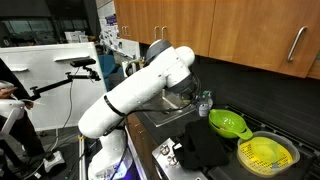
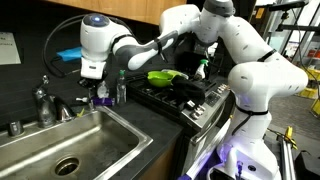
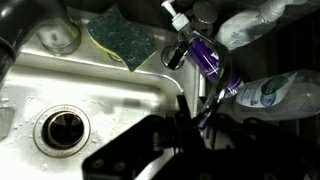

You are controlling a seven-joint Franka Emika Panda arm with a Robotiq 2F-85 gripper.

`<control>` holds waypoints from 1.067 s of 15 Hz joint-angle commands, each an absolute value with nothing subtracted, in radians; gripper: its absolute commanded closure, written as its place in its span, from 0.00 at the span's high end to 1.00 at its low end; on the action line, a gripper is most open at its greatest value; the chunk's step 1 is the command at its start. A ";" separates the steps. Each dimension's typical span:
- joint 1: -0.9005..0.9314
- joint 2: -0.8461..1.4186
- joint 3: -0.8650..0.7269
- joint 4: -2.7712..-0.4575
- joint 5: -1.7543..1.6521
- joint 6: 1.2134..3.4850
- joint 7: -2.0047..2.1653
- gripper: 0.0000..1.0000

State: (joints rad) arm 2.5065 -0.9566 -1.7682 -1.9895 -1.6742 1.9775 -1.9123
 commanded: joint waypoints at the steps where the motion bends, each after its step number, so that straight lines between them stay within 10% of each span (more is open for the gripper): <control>1: 2.564 -0.971 -1.781 -1.994 -1.679 1.975 -1.951 0.41; 8: 2.555 -0.986 -1.772 -1.997 -1.665 1.985 -1.971 0.43; 9: 2.521 -0.957 -1.770 -1.986 -1.672 1.968 -1.937 0.20; 12: 2.547 -0.979 -1.771 -2.003 -1.668 1.976 -1.955 0.40; 16: 2.557 -0.987 -1.771 -2.004 -1.667 1.976 -1.955 0.43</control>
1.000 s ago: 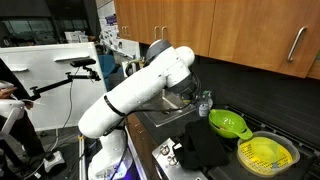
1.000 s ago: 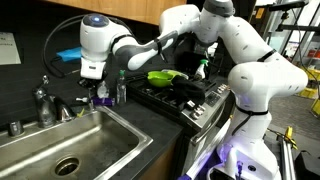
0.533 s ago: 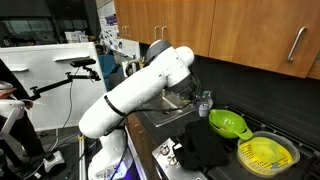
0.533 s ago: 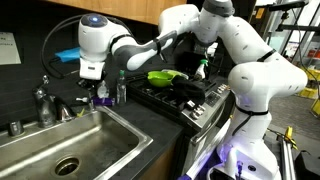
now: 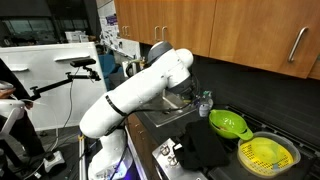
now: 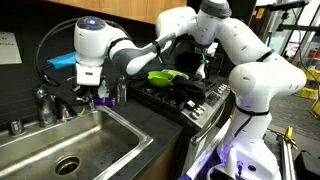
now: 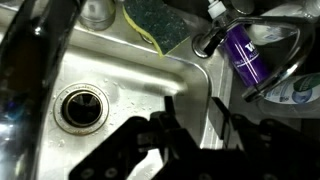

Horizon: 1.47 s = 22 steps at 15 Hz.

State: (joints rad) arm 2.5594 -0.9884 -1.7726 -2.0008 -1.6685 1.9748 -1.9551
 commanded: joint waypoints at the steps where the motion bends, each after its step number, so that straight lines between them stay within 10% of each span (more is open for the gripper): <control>1: 2.556 -0.987 -1.772 -2.003 -1.667 1.976 -1.955 0.43; 14: 2.556 -0.987 -1.772 -2.003 -1.667 1.976 -1.956 0.43; 15: 2.556 -0.987 -1.772 -2.003 -1.667 1.976 -1.956 0.68; 22: 2.517 -0.943 -1.734 -2.061 -1.691 1.972 -1.853 1.00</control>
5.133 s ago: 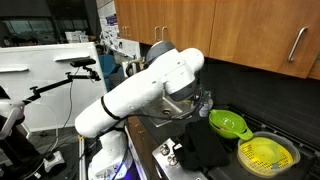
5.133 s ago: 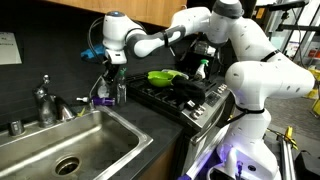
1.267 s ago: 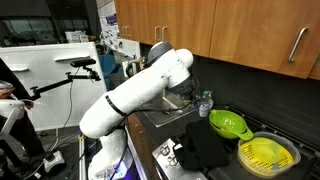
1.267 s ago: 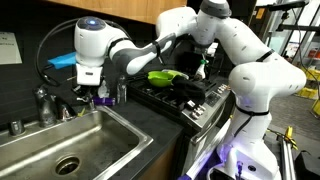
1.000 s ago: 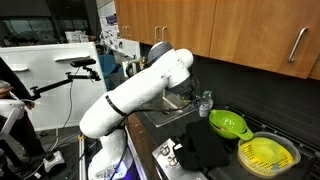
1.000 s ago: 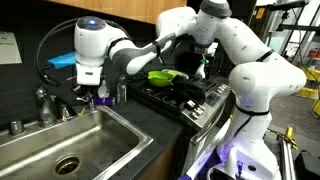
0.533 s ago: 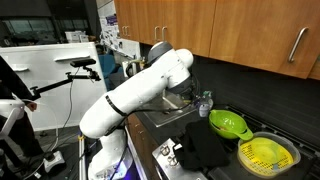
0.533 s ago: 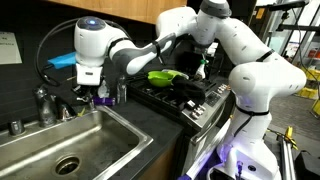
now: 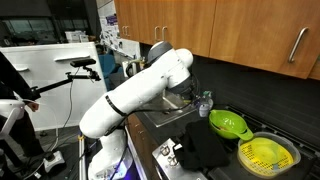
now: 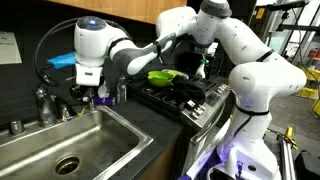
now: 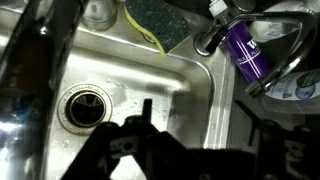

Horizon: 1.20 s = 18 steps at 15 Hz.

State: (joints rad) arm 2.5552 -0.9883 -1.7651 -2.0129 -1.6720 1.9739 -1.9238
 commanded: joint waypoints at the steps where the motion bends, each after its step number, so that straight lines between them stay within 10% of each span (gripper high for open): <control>1: 2.505 -0.937 -1.724 -2.071 -1.693 1.971 -1.832 1.00; 18: 2.043 -0.708 -1.382 -2.442 -1.553 1.962 -1.331 1.00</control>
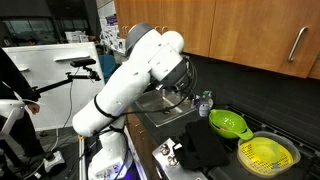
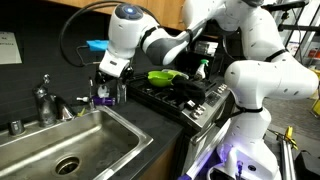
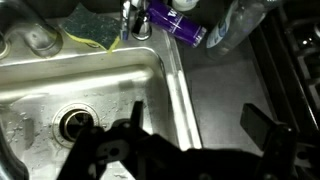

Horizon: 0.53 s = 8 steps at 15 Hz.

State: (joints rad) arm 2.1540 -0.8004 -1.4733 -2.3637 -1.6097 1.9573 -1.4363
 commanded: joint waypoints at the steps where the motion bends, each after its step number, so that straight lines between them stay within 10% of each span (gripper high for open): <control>1: 2.001 -0.695 -1.345 -2.466 -1.536 1.971 -1.304 1.00; 8: 1.804 -0.594 -1.186 -2.522 -1.406 2.108 -1.303 1.00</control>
